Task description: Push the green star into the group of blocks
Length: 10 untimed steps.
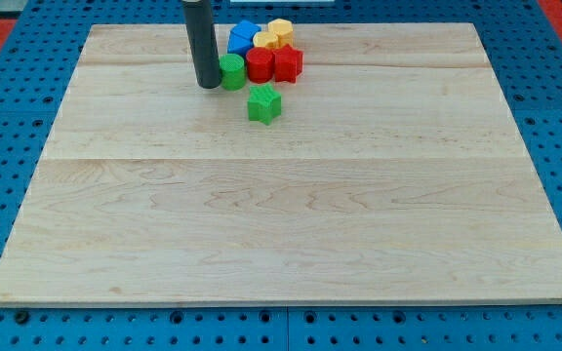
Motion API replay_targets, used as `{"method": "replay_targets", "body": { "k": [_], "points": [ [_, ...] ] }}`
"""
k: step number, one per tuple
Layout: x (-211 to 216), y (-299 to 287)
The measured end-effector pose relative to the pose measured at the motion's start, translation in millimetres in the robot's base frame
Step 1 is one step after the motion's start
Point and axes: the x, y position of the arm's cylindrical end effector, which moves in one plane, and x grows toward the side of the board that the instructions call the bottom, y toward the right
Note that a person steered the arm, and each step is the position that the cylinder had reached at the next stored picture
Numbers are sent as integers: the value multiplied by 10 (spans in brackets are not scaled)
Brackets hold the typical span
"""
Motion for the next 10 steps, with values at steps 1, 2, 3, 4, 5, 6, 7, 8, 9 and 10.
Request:
{"method": "replay_targets", "body": {
  "k": [1, 2, 3, 4, 5, 6, 7, 8, 9, 10],
  "points": [
    [24, -67],
    [461, -310],
    [1117, -280],
    [1270, 195],
    [1270, 656],
    [1270, 892],
    [1270, 1071],
    [1270, 1219],
    [1270, 1348],
    [1215, 1462]
  ]
}}
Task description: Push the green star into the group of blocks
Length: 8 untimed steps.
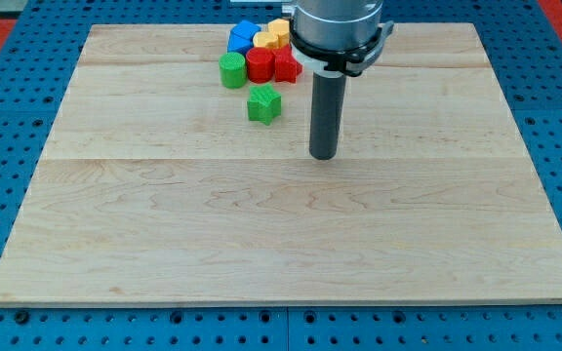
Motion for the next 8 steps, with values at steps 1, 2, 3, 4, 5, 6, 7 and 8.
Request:
{"method": "replay_targets", "body": {
  "k": [1, 2, 3, 4, 5, 6, 7, 8],
  "points": [
    [-83, 0],
    [-100, 0],
    [-128, -162],
    [-170, -332],
    [-418, -332],
    [-628, -338],
    [-413, -408],
    [-432, -720]
  ]
}}
